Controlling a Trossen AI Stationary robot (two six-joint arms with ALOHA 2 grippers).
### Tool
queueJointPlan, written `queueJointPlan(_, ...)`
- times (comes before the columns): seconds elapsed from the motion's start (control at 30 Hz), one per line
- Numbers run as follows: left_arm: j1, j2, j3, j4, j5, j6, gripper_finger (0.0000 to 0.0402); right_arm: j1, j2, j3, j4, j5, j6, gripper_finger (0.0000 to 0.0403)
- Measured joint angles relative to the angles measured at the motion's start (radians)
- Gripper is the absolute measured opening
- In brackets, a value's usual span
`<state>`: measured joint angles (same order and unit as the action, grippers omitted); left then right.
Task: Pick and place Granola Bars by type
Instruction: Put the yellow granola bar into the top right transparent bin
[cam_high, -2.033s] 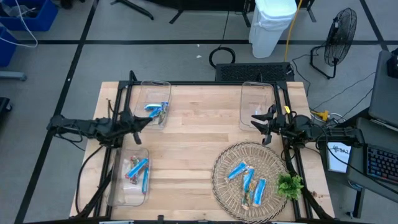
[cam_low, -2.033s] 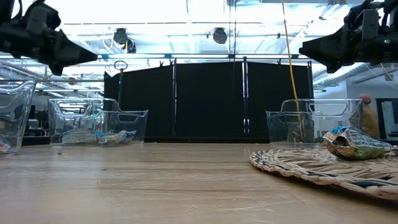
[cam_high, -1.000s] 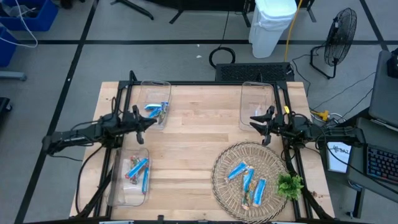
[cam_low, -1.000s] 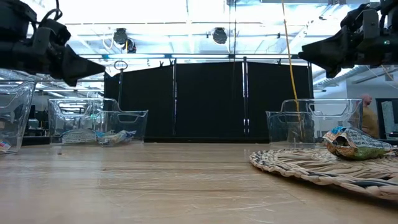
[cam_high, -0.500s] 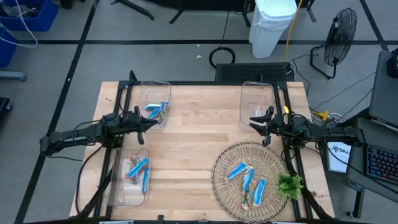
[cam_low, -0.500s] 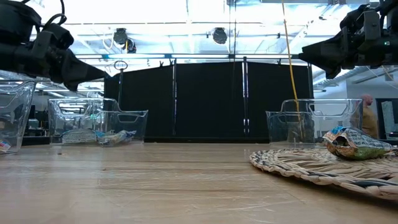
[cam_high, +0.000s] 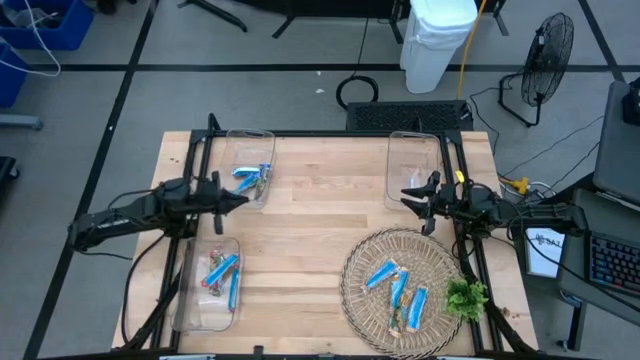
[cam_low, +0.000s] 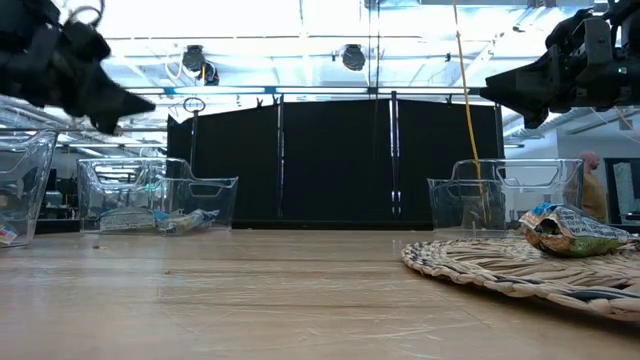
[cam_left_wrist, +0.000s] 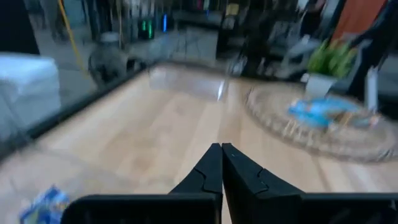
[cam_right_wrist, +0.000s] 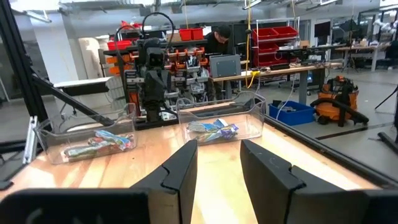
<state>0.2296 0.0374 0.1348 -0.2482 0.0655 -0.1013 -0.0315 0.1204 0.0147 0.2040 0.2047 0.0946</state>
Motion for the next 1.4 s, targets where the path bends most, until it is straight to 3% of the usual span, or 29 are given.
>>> queueJointPlan(0.4, 0.001, -0.024, -0.084, 0.158, -0.04, 0.027, 0.0013, 0.0, 0.001, 0.0, 0.001, 0.0, 0.025, 0.0114)
queueJointPlan(0.8, 0.001, -0.017, -0.087, 0.166, -0.053, 0.07, 0.003, 0.0, 0.005, 0.0, 0.001, 0.001, 0.025, 0.0114)
queueJointPlan(0.9, 0.001, -0.017, -0.087, 0.167, -0.084, 0.073, 0.0031, 0.0, 0.005, 0.0, 0.009, -0.004, 0.096, 0.0114)
queueJointPlan(1.0, 0.001, -0.017, -0.088, 0.175, -0.092, 0.072, 0.0031, 0.0, 0.005, 0.0, 0.038, -0.087, 0.243, 0.0114)
queueJointPlan(1.23, 0.001, -0.017, -0.088, 0.176, -0.093, 0.072, 0.0031, 0.0, 0.005, 0.002, 0.126, -0.317, 0.336, 0.0114)
queueJointPlan(1.4, 0.001, -0.017, -0.088, 0.179, -0.093, 0.071, 0.0031, 0.059, 0.081, 0.063, 0.125, -0.347, 0.293, 0.0114)
